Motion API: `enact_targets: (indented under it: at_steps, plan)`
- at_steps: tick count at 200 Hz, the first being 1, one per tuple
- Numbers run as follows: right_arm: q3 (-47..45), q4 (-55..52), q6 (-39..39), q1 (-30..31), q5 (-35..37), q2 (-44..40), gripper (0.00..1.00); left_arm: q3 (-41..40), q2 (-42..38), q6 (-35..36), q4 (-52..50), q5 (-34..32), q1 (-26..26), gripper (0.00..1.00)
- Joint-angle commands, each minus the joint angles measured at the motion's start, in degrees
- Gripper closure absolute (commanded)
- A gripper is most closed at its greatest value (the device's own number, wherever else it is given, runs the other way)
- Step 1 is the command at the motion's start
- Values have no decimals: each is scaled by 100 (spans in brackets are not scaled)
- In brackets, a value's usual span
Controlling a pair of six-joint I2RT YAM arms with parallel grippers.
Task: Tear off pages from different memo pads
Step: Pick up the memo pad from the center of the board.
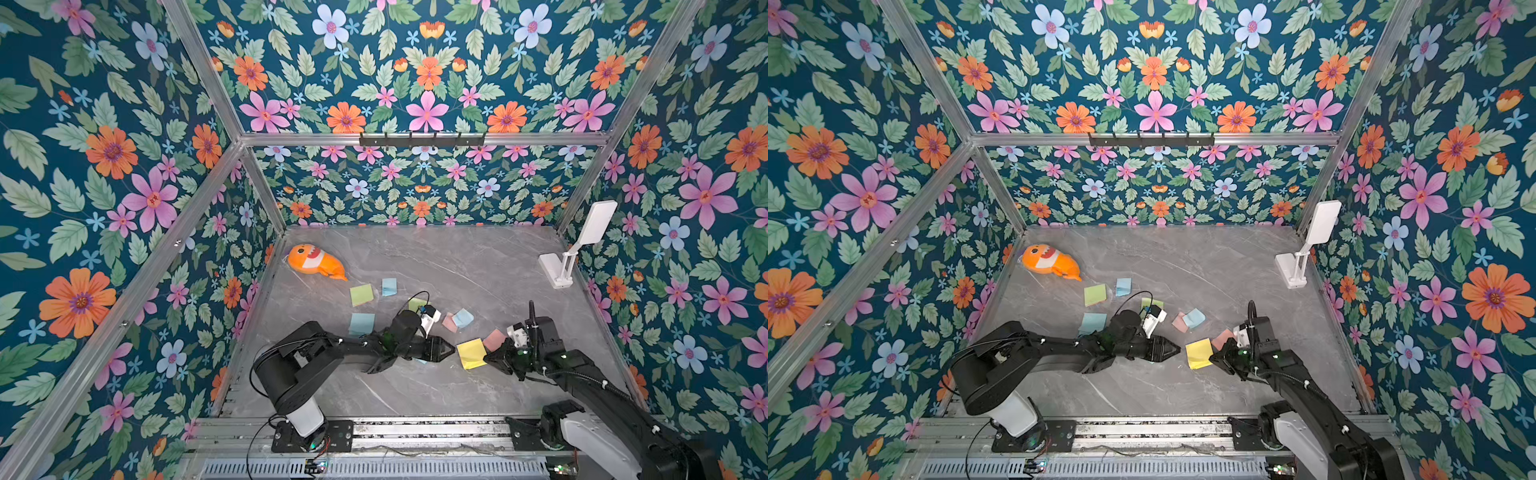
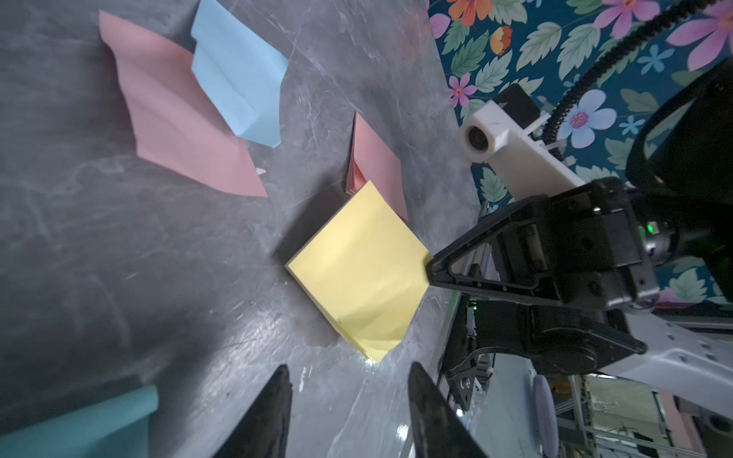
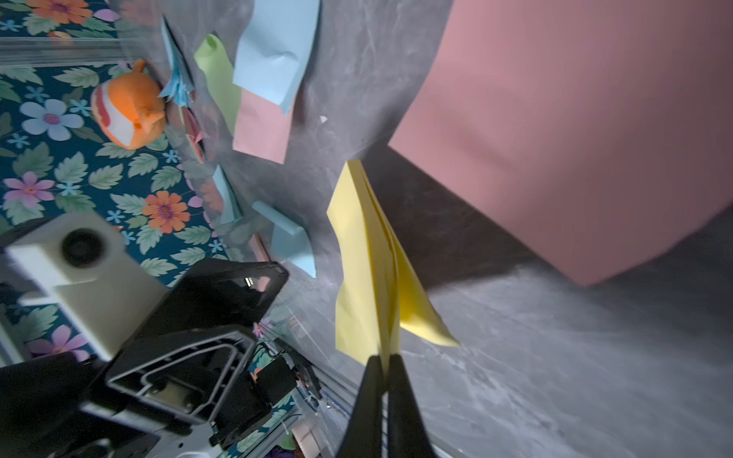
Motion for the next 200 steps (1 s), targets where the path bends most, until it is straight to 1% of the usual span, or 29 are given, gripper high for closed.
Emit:
enact_targets:
  at_steps: [1, 11, 27, 38, 51, 77, 86, 103, 115, 128, 165, 186, 200]
  plan:
    - [8, 541, 770, 106, -163, -229, 100, -237, 125, -915, 1836, 111, 90, 46]
    - [60, 605, 889, 166, -168, -331, 100, -338, 253, -1242, 2430, 122, 115, 42]
    - [195, 629, 1004, 314, -206, -365, 100, -448, 423, -1639, 3183, 155, 190, 33]
    - [253, 733, 1142, 413, -257, -347, 100, -471, 473, -1734, 3389, 149, 228, 29]
    - [256, 1007, 1380, 543, -284, -323, 100, -445, 483, -1698, 3334, 143, 241, 29]
    - [307, 1439, 1704, 756, -321, -220, 100, -436, 467, -1677, 3352, 158, 273, 35]
    - [349, 1426, 1700, 805, -321, -184, 100, -453, 458, -1702, 3395, 170, 314, 40]
    - [378, 1438, 1719, 834, -339, -140, 100, -480, 454, -1747, 3462, 225, 402, 52]
    - [378, 1476, 1744, 843, -363, -129, 100, -478, 458, -1764, 3471, 265, 449, 59]
    - [389, 1521, 1765, 843, -396, -113, 100, -454, 477, -1760, 3427, 303, 491, 60]
    - [413, 1578, 1798, 852, -436, -212, 100, -471, 454, -1637, 3086, 327, 609, 45]
    - [462, 1628, 1833, 852, -457, -269, 100, -511, 416, -1564, 2915, 299, 649, 41]
    - [467, 1672, 1860, 876, -484, -245, 100, -499, 433, -1571, 2939, 318, 687, 41]
